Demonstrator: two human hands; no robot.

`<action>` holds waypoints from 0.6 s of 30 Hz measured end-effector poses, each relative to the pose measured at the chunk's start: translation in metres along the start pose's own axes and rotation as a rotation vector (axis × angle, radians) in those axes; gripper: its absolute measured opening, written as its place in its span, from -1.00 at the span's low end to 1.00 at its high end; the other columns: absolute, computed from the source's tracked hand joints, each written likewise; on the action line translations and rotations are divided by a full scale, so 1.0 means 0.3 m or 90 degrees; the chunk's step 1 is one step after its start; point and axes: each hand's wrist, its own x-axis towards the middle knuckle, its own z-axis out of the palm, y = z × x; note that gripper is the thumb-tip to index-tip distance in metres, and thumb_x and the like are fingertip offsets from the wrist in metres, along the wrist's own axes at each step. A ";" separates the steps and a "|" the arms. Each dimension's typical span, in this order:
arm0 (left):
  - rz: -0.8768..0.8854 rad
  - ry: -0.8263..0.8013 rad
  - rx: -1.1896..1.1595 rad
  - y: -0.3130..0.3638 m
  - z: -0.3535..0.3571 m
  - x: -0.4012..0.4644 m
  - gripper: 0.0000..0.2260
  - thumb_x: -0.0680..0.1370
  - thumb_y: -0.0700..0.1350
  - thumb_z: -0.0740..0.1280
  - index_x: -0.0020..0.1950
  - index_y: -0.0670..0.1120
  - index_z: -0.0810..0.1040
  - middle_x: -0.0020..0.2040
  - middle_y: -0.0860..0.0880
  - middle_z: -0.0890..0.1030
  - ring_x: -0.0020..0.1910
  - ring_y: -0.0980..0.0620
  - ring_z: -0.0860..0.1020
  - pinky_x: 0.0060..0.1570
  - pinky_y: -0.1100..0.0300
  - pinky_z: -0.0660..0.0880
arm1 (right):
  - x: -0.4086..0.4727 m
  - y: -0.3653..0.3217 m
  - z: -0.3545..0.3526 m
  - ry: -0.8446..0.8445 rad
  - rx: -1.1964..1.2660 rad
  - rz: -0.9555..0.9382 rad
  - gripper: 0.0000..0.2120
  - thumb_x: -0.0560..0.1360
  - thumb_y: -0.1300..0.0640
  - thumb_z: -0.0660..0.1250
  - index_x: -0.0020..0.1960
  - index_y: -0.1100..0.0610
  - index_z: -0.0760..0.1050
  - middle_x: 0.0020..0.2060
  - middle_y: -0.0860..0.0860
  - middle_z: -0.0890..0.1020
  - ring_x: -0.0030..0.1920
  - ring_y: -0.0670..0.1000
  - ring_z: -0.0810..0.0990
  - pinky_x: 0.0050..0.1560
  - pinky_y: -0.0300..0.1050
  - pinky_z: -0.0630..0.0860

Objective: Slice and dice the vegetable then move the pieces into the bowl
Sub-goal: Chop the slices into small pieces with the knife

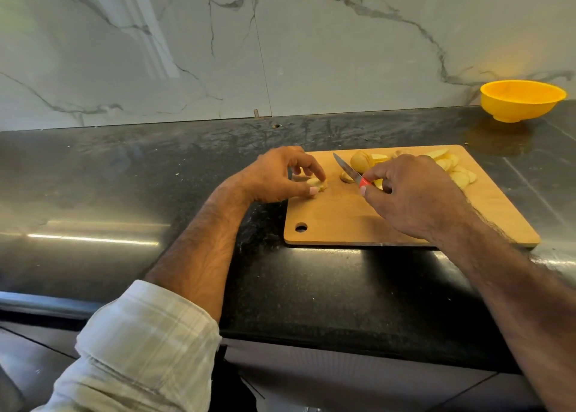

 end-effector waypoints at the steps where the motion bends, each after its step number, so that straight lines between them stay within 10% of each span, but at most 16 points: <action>1: -0.001 0.001 0.009 0.000 0.004 0.001 -0.77 0.53 0.11 0.52 0.18 0.25 0.67 0.20 0.13 0.54 0.24 0.11 0.50 0.35 -0.25 0.45 | 0.001 0.001 0.000 0.003 -0.001 0.001 -0.71 0.61 -0.13 0.37 0.28 -0.09 0.67 -0.10 -0.06 0.65 -0.11 -0.05 0.57 -0.25 -0.17 0.50; 11: 0.000 0.023 0.060 0.008 0.036 0.025 -0.53 0.45 0.39 0.38 0.30 0.28 0.58 0.25 0.19 0.52 0.31 0.12 0.47 0.40 -0.31 0.37 | 0.001 -0.008 -0.007 0.007 -0.012 0.004 -0.70 0.62 -0.12 0.36 0.30 -0.08 0.66 -0.17 -0.09 0.62 -0.20 -0.10 0.53 -0.30 -0.19 0.48; 18: 0.030 0.072 0.047 -0.018 0.018 0.022 -0.64 0.32 0.40 0.50 0.01 0.27 0.71 0.23 0.27 0.53 0.37 0.10 0.42 0.46 -0.38 0.25 | -0.003 -0.010 -0.011 -0.001 -0.003 0.003 -0.70 0.62 -0.12 0.36 0.28 -0.07 0.67 -0.14 -0.08 0.62 -0.17 -0.09 0.54 -0.32 -0.23 0.44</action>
